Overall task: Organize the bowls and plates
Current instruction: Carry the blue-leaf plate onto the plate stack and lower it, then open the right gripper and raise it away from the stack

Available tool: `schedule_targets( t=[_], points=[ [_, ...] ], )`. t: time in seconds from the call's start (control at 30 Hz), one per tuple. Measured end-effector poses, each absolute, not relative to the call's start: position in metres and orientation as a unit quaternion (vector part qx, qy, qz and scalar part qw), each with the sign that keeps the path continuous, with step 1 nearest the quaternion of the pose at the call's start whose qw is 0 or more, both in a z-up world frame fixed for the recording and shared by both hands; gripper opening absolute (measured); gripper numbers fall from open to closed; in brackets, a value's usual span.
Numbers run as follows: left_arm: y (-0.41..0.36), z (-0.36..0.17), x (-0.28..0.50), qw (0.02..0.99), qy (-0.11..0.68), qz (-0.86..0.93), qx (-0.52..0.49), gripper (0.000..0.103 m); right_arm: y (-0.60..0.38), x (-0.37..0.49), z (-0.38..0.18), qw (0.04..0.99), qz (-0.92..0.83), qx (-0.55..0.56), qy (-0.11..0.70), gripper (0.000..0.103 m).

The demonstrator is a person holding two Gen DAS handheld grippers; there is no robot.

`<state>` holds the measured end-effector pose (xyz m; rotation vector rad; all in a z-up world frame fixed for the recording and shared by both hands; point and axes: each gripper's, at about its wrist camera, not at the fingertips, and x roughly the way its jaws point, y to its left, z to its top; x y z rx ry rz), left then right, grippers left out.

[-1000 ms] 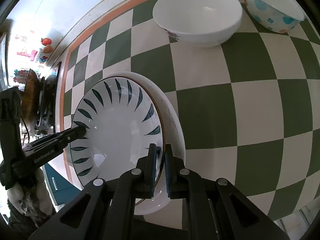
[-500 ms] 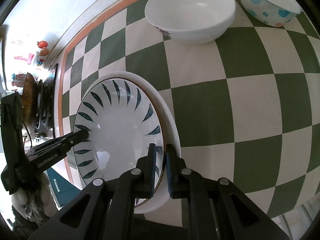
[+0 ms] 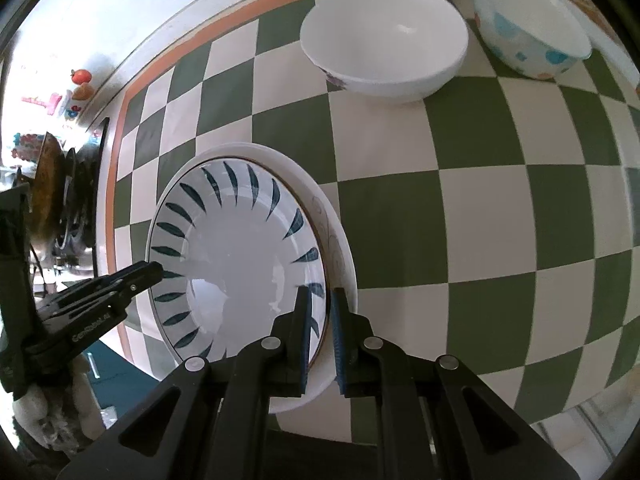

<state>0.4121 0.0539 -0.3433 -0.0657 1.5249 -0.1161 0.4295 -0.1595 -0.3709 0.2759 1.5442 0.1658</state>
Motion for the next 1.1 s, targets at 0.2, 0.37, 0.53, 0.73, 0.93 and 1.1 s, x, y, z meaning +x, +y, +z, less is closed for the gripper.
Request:
schedule_targets(
  t=[0.2,0.37,0.53,0.73,0.93,1.1],
  points=[
    [0.050,-0.299,0.388,0.746,0.663,-0.059,-0.025,0.018,-0.150,0.403,-0.333,0.722,0.081,0.109,0.678,0.013],
    [0.053,-0.260,0.363,0.769,0.636,-0.069,-0.011,0.018,-0.140,0.374,-0.294,0.741,0.080,0.103,0.659,0.013],
    [0.057,-0.228,0.341,0.787,0.612,-0.082,-0.001,0.038,-0.132,0.343,-0.253,0.763,0.071,0.098,0.635,0.023],
    [0.057,-0.201,0.317,0.808,0.581,-0.093,0.011,0.085,-0.124,0.313,-0.208,0.791,0.058,0.090,0.602,0.044],
    [0.062,-0.182,0.303,0.820,0.564,-0.098,0.002,0.093,-0.125,0.293,-0.184,0.805,0.053,0.110,0.581,0.074],
    [0.062,-0.171,0.296,0.822,0.560,-0.103,-0.002,0.093,-0.121,0.281,-0.170,0.810,0.046,0.107,0.575,0.086]
  ],
)
